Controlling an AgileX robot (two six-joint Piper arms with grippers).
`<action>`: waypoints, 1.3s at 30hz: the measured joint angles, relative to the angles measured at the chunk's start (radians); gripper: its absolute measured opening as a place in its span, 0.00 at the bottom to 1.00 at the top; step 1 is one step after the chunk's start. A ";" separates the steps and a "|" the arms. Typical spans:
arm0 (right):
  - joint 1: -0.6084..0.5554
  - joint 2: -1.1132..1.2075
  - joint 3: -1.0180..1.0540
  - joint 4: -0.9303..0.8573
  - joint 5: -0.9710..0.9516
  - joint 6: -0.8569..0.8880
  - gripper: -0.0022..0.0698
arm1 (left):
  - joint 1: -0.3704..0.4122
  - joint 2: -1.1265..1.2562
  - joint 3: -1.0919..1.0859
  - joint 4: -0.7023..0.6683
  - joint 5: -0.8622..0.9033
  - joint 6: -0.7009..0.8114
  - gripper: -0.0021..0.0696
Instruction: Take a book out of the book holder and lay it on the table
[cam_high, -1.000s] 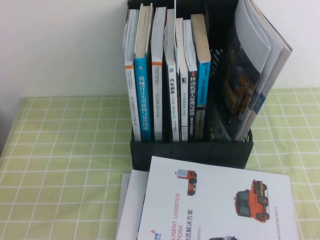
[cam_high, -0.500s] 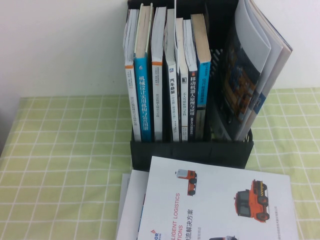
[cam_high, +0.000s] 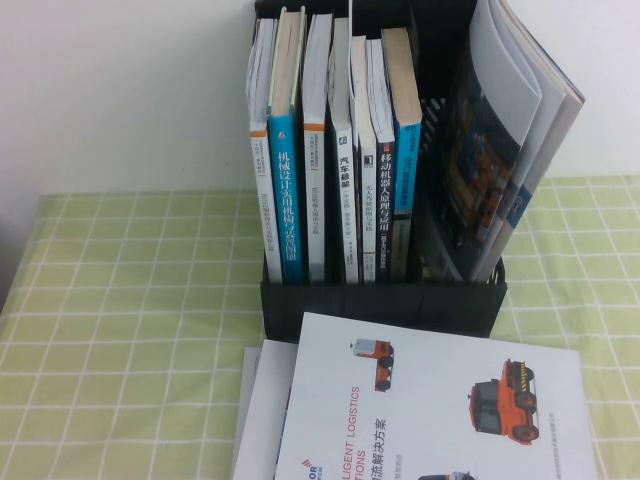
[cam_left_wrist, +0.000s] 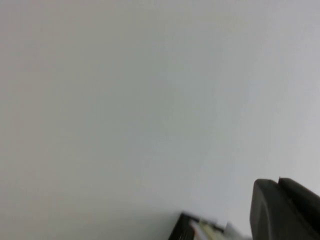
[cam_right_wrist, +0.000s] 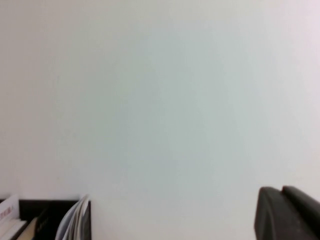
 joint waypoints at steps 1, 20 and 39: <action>0.013 0.029 -0.016 0.008 0.013 -0.002 0.03 | 0.000 0.035 -0.053 0.001 0.098 0.002 0.03; 0.051 0.083 0.007 0.373 0.224 -0.020 0.03 | -0.081 0.466 -0.282 -0.330 0.614 0.494 0.03; 0.153 0.351 0.190 0.967 0.205 -0.766 0.03 | -0.331 1.058 -0.476 -1.219 0.522 1.519 0.03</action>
